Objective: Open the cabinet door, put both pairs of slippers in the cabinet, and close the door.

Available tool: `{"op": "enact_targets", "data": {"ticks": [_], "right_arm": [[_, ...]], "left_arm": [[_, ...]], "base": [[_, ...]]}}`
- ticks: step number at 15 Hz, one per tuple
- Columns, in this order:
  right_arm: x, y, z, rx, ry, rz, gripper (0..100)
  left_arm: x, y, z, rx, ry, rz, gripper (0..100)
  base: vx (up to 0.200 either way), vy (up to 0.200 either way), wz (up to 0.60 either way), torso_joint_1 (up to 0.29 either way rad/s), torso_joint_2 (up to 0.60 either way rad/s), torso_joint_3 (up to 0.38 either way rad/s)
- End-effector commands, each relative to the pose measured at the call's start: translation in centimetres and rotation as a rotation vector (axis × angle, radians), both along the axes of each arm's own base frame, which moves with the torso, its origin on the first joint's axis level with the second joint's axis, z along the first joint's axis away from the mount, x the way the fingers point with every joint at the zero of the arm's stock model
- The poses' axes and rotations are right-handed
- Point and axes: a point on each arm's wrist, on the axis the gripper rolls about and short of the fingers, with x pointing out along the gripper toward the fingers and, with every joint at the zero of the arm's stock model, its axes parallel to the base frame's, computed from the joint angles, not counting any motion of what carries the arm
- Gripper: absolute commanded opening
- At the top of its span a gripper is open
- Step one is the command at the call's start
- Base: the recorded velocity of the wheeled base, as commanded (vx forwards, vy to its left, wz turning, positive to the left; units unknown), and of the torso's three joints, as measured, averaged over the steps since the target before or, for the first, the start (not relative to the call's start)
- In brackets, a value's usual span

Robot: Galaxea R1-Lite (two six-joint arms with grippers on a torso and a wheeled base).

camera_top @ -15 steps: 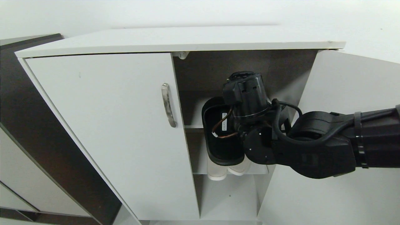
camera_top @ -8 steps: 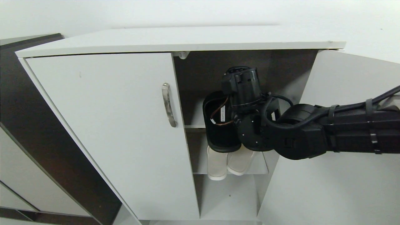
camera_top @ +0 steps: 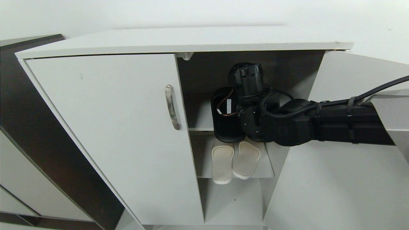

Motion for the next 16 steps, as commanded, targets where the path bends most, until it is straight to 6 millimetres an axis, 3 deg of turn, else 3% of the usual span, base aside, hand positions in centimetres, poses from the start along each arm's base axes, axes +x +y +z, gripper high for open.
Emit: {"op": "enact_targets", "data": {"ticks": [1, 7, 15, 16], "right_arm": [[0.8, 0.2, -0.4, -0.004, -0.001, -0.008, 0], [3.2, 0.8, -0.5, -0.013, 0.002, -0.028, 0], [3.5, 1.1, -1.3, -0.019, 0.015, -0.029, 0], [3.6, 1.0, -1.3, -0.019, 0.015, -0.031, 100]], "left_arm": [[0.0, 0.0, 0.0, 0.001, 0.002, 0.001, 0], [0.0, 0.0, 0.0, 0.001, -0.001, 0.001, 0], [0.0, 0.0, 0.0, 0.001, 0.001, 0.001, 0], [0.0, 0.0, 0.0, -0.001, -0.001, 0.001, 0]], "base": [[0.0, 0.0, 0.0, 0.0, 0.0, 0.0], [0.0, 0.0, 0.0, 0.0, 0.0, 0.0], [0.0, 0.0, 0.0, 0.0, 0.0, 0.0], [0.0, 0.0, 0.0, 0.0, 0.0, 0.0]]}}
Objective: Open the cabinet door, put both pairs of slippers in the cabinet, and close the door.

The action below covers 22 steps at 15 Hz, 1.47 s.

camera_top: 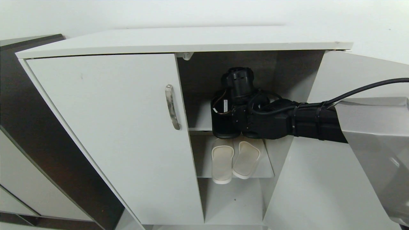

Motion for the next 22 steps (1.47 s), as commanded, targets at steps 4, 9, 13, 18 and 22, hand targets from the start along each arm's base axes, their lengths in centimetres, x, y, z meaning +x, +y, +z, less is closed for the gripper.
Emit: {"op": "enact_targets", "data": {"ticks": [4, 9, 13, 18, 22], "right_arm": [[-0.2, 0.0, 0.3, 0.004, -0.005, 0.001, 100], [-4.1, 0.1, 2.4, 0.002, -0.008, 0.051, 100], [-6.0, -0.3, 2.0, -0.026, 0.017, 0.05, 100], [-11.6, -1.7, 1.8, -0.022, 0.074, 0.135, 0], [-17.4, -3.6, 1.0, -0.002, 0.06, 0.269, 0]], "left_arm": [[0.0, 0.0, 0.0, 0.0, -0.001, 0.001, 0], [0.0, 0.0, 0.0, 0.0, 0.001, 0.001, 0], [0.0, 0.0, 0.0, 0.0, 0.001, 0.001, 0], [0.0, 0.0, 0.0, 0.0, -0.001, 0.001, 0], [0.0, 0.0, 0.0, 0.0, 0.001, 0.001, 0]], "base": [[0.0, 0.0, 0.0, 0.0, 0.0, 0.0], [0.0, 0.0, 0.0, 0.0, 0.0, 0.0], [0.0, 0.0, 0.0, 0.0, 0.0, 0.0], [0.0, 0.0, 0.0, 0.0, 0.0, 0.0], [0.0, 0.0, 0.0, 0.0, 0.0, 0.0]]}}
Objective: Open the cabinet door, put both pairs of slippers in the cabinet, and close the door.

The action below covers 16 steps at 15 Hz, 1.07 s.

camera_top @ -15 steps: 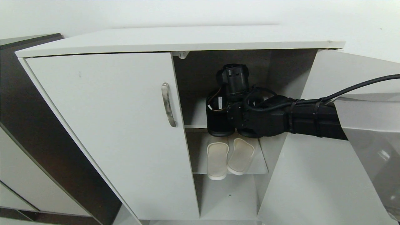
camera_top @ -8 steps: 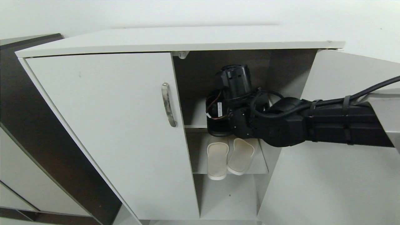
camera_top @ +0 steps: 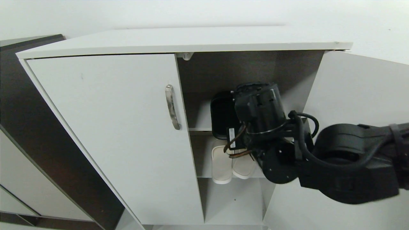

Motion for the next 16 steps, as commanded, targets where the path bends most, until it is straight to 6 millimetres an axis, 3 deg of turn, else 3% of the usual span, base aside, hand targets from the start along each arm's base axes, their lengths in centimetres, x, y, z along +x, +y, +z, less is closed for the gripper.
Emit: {"op": "enact_targets", "data": {"ticks": [1, 16], "right_arm": [[-4.01, -1.62, 0.8, 0.039, -0.013, 0.1, 0], [-4.4, -0.96, -0.06, 0.027, -0.001, 0.125, 0]], "left_arm": [[0.01, 0.0, 0.0, -0.001, 0.001, 0.001, 0], [0.01, -0.01, 0.0, 0.001, 0.001, -0.002, 0]], "base": [[0.0, 0.0, 0.0, 0.0, 0.0, 0.0], [0.0, 0.0, 0.0, 0.0, 0.0, 0.0]]}}
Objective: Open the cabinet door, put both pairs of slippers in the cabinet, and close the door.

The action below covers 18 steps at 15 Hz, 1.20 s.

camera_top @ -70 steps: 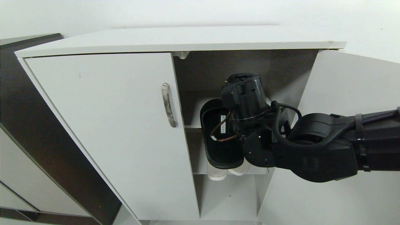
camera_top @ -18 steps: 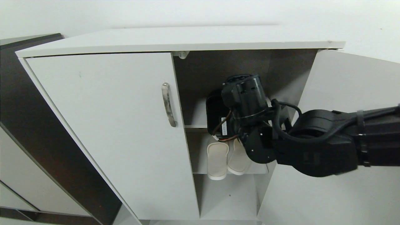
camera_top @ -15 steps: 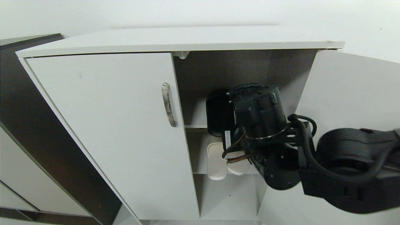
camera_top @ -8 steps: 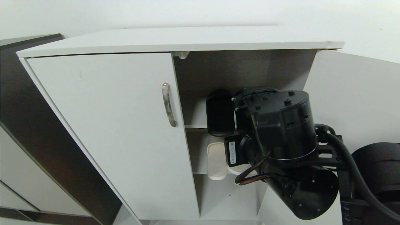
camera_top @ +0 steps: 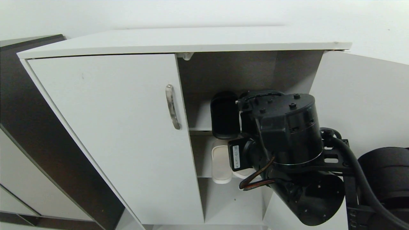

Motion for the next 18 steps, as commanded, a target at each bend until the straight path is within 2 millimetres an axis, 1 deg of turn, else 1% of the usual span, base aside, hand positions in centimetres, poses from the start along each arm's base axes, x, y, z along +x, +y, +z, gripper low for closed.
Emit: {"op": "enact_targets", "data": {"ticks": [1, 2, 9, 11, 13, 18], "right_arm": [[0.1, 0.2, -0.4, -0.01, 0.005, -0.001, 0], [0.1, 0.2, -0.7, -0.019, 0.009, 0.0, 0], [0.1, 0.1, -0.7, -0.018, 0.011, -0.001, 0], [0.0, -0.1, -1.2, -0.037, 0.016, -0.001, 0], [0.0, 0.0, -1.1, -0.014, 0.003, -0.001, 0], [0.1, -0.2, -1.7, -0.023, 0.011, 0.013, 0]], "left_arm": [[0.0, 0.0, 0.0, 0.0, 0.001, 0.001, 0], [0.0, 0.0, 0.0, -0.001, 0.001, 0.001, 0], [0.0, 0.0, 0.0, -0.001, 0.001, 0.001, 0], [0.0, 0.0, 0.0, -0.001, 0.001, 0.001, 0], [0.0, 0.0, 0.0, -0.001, 0.001, 0.001, 0], [0.0, 0.0, 0.0, 0.0, 0.001, -0.001, 0]], "base": [[-0.2, 0.0, 0.0, -0.002, 0.01, 0.002], [-0.2, 0.0, 0.0, 0.007, 0.0, 0.002], [-0.2, 0.0, 0.0, 0.001, 0.0, 0.002], [-0.2, 0.0, 0.0, 0.0, 0.0, 0.002], [-0.2, 0.0, 0.0, 0.0, 0.0, 0.0], [-0.2, 0.0, 0.0, 0.001, 0.0, 0.002]]}}
